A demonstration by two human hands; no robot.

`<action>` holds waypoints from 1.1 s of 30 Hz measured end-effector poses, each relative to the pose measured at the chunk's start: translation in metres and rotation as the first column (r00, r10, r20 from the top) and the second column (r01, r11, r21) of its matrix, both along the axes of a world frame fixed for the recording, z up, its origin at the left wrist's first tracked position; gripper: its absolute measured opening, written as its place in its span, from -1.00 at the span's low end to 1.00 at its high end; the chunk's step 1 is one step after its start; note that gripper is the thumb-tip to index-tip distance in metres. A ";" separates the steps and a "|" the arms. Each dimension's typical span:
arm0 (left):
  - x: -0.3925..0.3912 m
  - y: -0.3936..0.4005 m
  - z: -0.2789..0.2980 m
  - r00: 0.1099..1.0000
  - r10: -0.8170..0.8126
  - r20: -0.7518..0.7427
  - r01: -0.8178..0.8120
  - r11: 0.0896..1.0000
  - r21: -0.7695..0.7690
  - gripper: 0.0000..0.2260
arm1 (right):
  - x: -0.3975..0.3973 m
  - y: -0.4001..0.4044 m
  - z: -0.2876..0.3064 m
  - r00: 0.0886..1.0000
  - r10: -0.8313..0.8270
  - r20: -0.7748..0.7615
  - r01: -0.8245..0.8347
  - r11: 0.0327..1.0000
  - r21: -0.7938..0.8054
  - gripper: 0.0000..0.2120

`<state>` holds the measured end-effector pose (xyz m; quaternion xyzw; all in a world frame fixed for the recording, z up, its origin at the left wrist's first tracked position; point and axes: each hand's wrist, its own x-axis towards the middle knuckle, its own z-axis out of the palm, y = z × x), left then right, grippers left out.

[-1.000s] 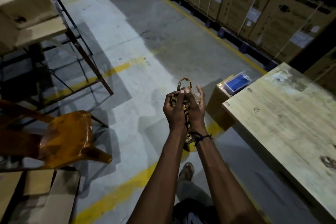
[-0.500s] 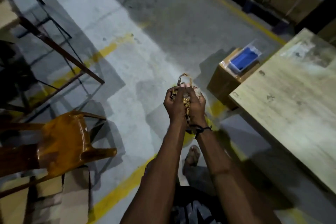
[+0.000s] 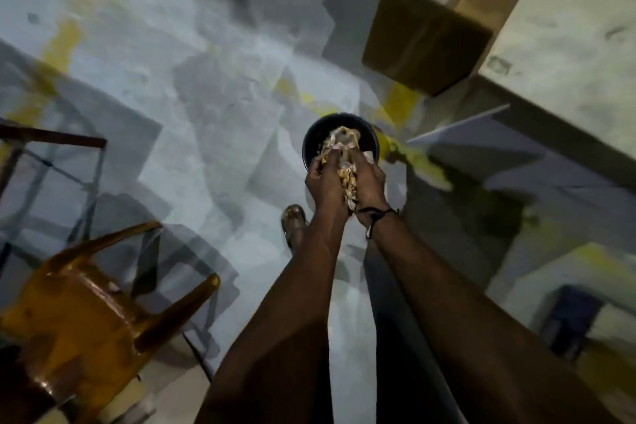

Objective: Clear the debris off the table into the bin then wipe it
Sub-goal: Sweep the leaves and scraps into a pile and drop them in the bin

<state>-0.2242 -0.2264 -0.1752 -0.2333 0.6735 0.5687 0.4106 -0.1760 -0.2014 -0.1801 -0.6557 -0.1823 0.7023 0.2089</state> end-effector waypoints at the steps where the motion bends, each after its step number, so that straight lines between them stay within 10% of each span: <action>1: -0.003 0.001 -0.020 1.000 0.006 0.029 -0.006 1.000 -0.015 -0.82 | -0.002 0.002 -0.019 1.000 -0.004 0.023 0.004 1.000 -0.017 -0.59; 4: -0.010 0.012 -0.078 0.997 0.031 0.067 -0.027 0.998 -0.054 -0.66 | -0.006 0.005 -0.126 0.996 -0.026 0.090 0.033 0.997 -0.075 -0.65; 9: -0.018 0.033 -0.177 0.998 0.025 0.057 -0.023 0.999 -0.042 -0.68 | 0.011 0.021 -0.378 0.949 -0.126 -0.290 0.067 0.977 -0.205 -0.39; 12: -0.029 0.042 -0.271 0.991 0.115 0.073 -0.111 0.992 -0.063 -0.66 | -0.023 0.038 -0.258 0.987 -0.135 -0.085 0.118 0.977 -0.178 -0.33; 17: -0.036 0.058 -0.375 0.966 0.107 0.237 -0.103 0.994 -0.031 -0.41 | -0.026 0.056 -0.317 0.992 -0.125 -0.013 0.122 0.982 -0.147 -0.17; 33: -0.065 0.052 -0.265 0.955 -0.161 0.249 0.180 0.982 -0.054 -0.68 | -0.014 0.080 -0.253 0.996 -0.031 0.080 0.051 0.965 -0.257 -0.38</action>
